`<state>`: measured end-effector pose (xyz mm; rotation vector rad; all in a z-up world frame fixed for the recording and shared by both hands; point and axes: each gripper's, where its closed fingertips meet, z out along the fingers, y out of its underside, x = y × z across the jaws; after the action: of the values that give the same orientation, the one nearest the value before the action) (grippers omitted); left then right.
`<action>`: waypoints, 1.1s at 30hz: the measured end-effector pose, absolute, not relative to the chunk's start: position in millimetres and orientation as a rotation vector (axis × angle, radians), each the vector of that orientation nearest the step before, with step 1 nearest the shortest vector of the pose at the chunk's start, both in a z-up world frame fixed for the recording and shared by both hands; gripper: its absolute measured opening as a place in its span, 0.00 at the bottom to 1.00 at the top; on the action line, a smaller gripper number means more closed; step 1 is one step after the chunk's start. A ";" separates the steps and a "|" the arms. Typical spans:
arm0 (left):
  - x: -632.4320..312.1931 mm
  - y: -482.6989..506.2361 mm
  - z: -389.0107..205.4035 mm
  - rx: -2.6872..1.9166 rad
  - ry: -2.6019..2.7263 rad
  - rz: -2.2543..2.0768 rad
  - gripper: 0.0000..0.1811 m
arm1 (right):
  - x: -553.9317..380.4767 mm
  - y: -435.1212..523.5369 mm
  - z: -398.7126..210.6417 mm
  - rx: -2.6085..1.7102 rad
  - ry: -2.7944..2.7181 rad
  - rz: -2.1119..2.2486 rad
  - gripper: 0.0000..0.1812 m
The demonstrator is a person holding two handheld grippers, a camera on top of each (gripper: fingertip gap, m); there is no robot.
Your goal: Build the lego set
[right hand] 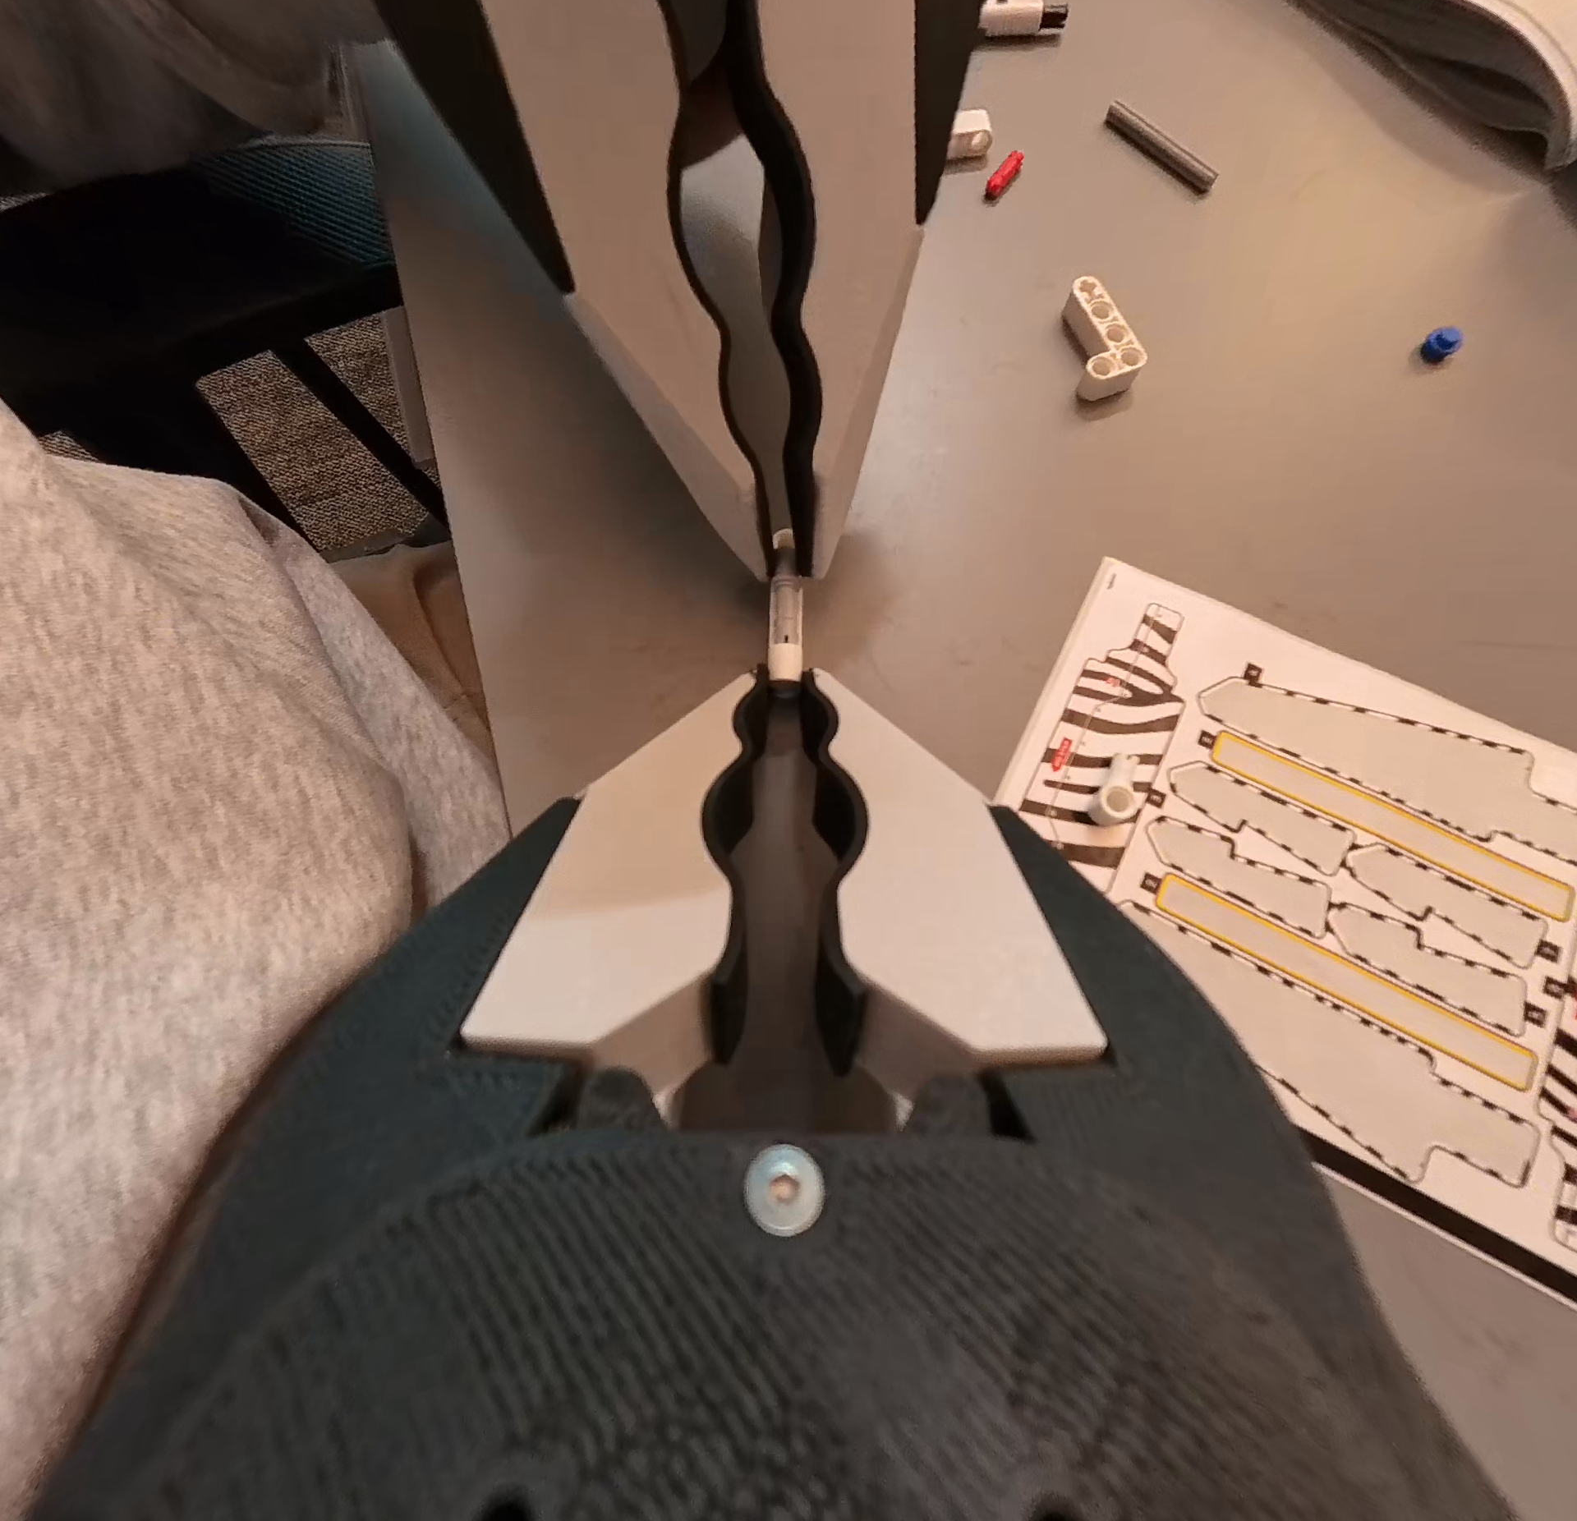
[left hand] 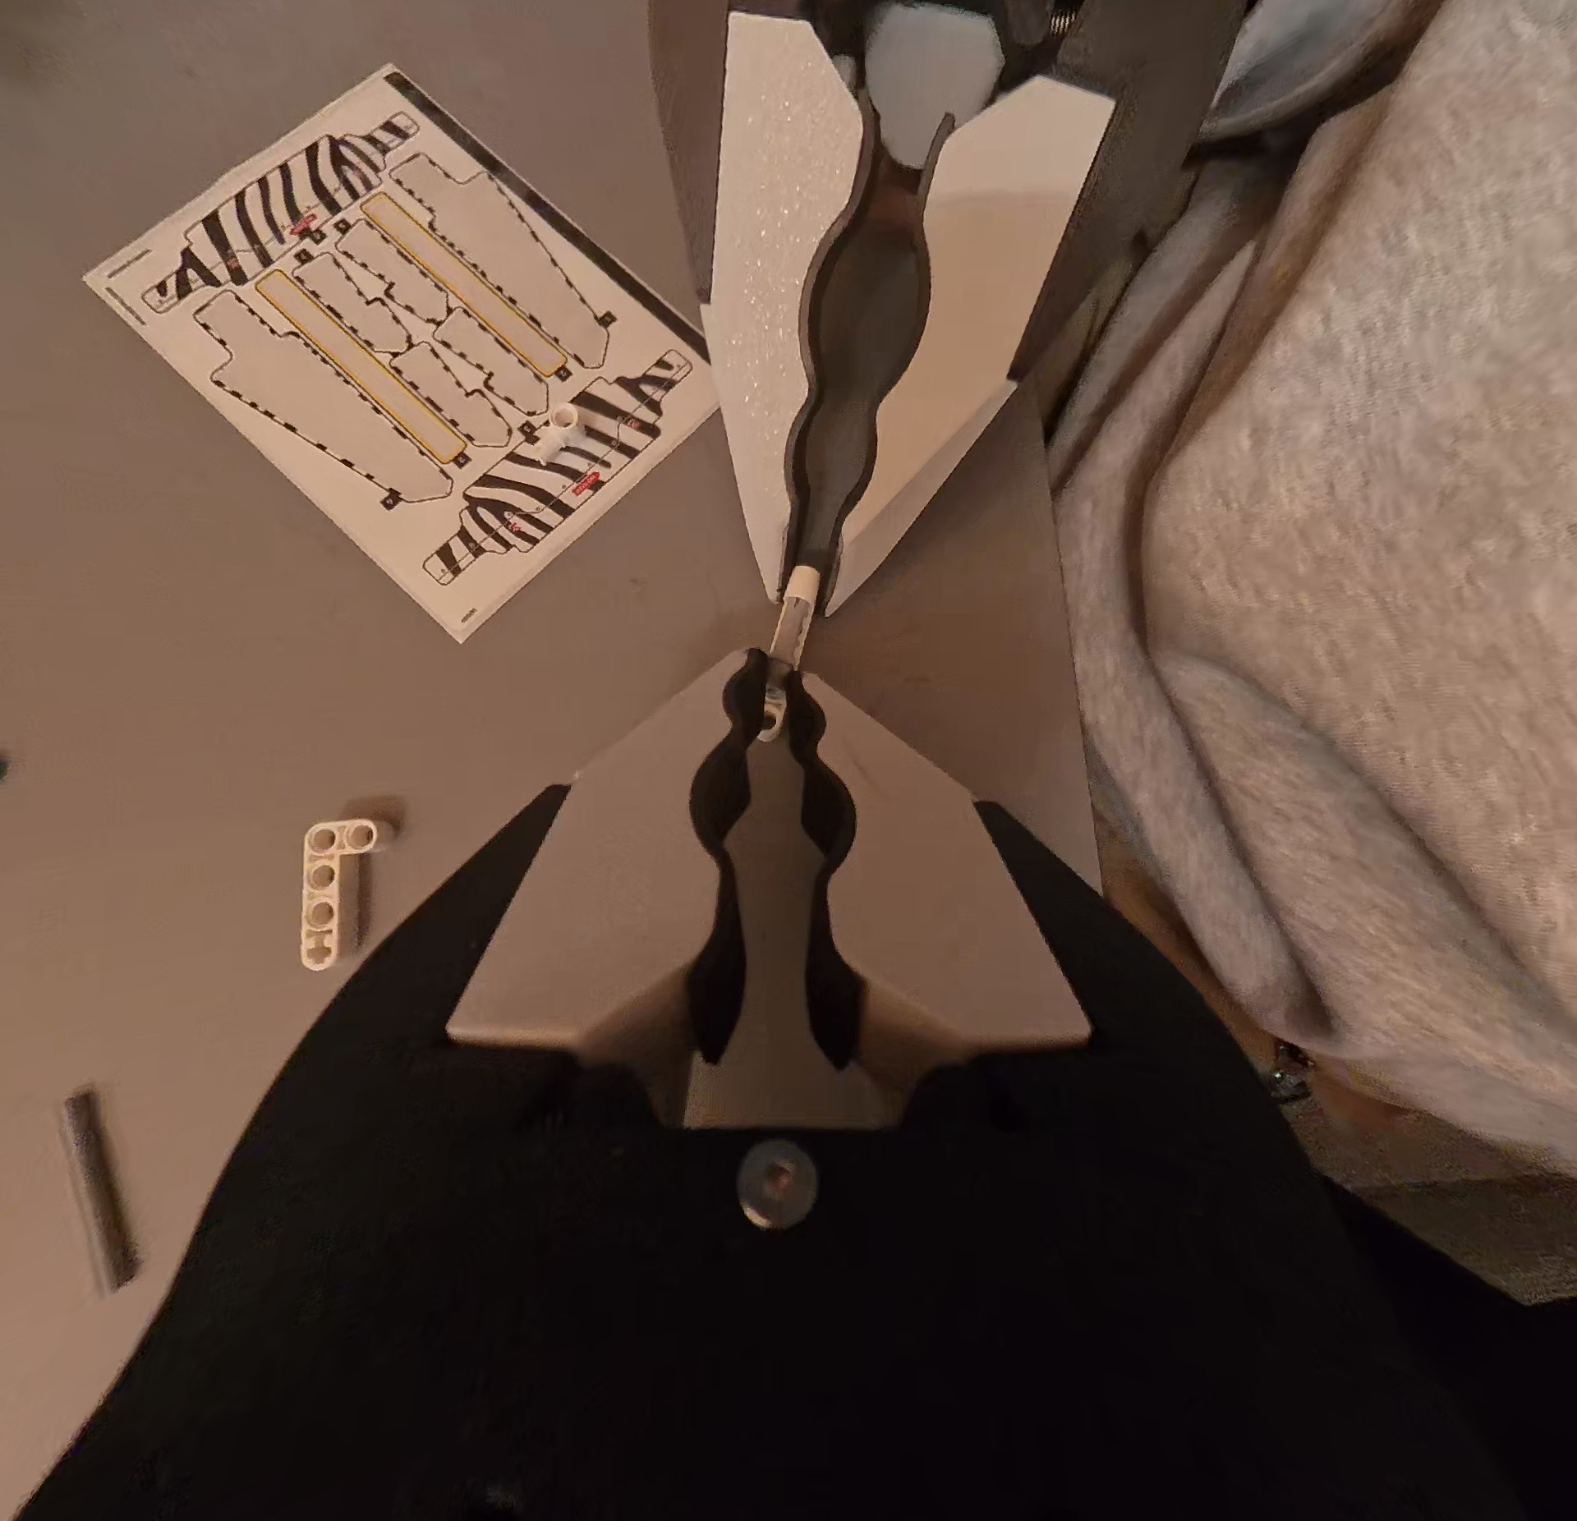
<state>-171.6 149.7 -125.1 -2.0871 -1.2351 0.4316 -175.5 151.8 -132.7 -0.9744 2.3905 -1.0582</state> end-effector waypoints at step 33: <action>-169.6 144.2 -125.4 -2.121 -1.283 0.465 0.02 | -173.9 147.4 -121.0 -0.988 2.336 -1.157 0.03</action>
<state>-169.6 144.2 -125.4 -2.1214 -1.2831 0.4649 -173.9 147.4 -121.0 -0.9885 2.3359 -1.1567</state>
